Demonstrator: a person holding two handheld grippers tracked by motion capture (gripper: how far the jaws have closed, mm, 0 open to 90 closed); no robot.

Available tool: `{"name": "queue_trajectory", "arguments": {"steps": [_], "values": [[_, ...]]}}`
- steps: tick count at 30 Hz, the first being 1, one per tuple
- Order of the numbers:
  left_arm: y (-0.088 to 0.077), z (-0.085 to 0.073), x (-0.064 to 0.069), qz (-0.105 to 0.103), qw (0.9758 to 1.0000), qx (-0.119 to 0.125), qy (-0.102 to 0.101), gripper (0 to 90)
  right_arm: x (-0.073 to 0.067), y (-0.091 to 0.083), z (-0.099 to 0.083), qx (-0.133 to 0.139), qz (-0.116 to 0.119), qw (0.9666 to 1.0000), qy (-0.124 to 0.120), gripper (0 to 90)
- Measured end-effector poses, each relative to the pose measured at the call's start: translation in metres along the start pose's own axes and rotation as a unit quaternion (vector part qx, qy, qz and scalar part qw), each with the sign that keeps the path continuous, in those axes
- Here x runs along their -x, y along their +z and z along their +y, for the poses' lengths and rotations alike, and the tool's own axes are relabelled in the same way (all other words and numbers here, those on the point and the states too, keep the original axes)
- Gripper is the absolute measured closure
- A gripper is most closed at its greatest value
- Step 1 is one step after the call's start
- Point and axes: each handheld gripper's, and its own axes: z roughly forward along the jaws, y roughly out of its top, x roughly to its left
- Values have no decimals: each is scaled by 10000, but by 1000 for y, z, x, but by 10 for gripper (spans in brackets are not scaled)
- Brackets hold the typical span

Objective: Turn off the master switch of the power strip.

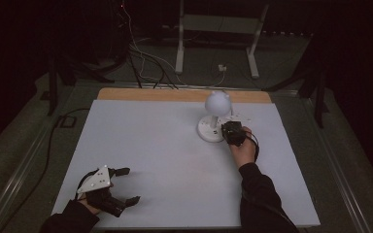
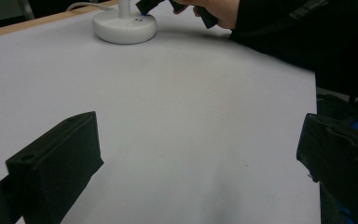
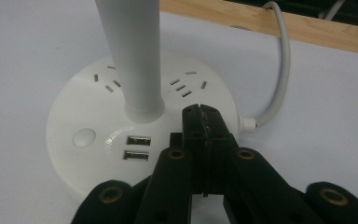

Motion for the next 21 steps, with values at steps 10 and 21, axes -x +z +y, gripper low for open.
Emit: {"name": "queue_trajectory", "arguments": {"steps": [10, 21], "values": [[0, 0, 1, -17, 10000, 8, 7, 3, 0, 2, 1, -7, -61, 9999, -84, 900], [1, 0, 1, -17, 10000, -15, 23, 3, 0, 1, 0, -7, -60, 9999, -159, 900]]}}
